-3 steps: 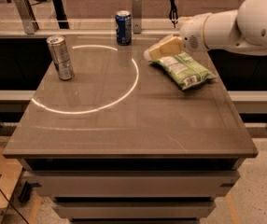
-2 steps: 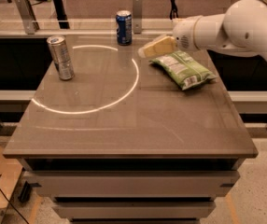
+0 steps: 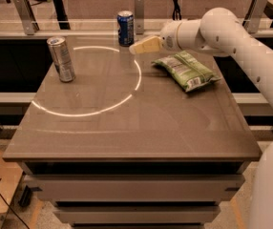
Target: Knock pepsi can over
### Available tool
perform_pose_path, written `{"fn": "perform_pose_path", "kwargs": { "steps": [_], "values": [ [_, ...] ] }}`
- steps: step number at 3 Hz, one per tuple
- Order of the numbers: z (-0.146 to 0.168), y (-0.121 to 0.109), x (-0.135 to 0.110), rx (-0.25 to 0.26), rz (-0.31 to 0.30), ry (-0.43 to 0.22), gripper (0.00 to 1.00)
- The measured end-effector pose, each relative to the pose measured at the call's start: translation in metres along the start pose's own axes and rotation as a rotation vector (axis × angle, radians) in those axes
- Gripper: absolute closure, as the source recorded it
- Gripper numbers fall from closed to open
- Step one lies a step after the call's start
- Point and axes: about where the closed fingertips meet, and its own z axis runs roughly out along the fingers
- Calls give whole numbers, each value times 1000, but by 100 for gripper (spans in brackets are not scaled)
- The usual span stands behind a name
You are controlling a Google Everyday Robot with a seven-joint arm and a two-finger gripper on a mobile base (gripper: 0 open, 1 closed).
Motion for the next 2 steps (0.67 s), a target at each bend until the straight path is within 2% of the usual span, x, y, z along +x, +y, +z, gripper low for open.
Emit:
{"fn": "perform_pose_path", "kwargs": {
  "steps": [1, 2],
  "values": [
    [0, 0, 0, 0, 0, 0, 0],
    [12, 3, -4, 1, 16, -32, 0]
  ]
}}
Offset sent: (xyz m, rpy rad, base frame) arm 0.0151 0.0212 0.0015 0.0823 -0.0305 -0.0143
